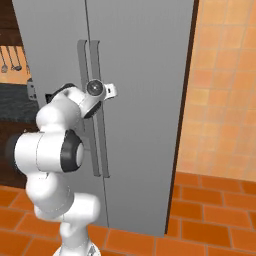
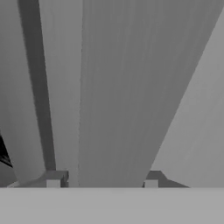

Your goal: Take the strawberry from the fridge and place it on top of the pancake, located on the dining counter.

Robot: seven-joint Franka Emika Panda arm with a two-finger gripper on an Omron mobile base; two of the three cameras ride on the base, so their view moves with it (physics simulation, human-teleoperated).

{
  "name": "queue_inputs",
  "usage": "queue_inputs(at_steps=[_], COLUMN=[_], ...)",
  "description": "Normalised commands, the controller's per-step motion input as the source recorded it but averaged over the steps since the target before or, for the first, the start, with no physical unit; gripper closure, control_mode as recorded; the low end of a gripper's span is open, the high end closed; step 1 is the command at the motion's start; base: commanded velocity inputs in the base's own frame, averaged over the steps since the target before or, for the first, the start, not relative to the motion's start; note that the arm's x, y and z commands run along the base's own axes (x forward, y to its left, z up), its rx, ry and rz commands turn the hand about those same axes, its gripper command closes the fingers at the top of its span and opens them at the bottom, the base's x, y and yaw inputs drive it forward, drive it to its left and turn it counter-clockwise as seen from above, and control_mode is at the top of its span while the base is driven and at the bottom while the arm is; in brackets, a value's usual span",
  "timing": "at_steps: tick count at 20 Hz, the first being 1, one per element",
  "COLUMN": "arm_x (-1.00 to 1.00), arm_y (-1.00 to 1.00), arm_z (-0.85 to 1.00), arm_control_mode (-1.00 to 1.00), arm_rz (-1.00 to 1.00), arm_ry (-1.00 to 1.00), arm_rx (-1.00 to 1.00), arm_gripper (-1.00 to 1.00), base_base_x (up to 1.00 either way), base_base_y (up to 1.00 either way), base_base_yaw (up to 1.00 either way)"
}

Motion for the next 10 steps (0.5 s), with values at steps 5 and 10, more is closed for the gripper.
queue_inputs(at_steps=[5,10], arm_x=[-0.59,-0.96], arm_y=[-0.2,-0.72], arm_z=[0.0,0.0], arm_control_mode=[-1.0,-1.0], arm_rz=[0.01,0.0], arm_ry=[0.0,0.0], arm_rx=[0.0,0.07], arm_gripper=[1.0,1.0], base_base_x=[0.0,0.0], base_base_y=[0.0,0.0], base_base_yaw=[0.0,0.0])
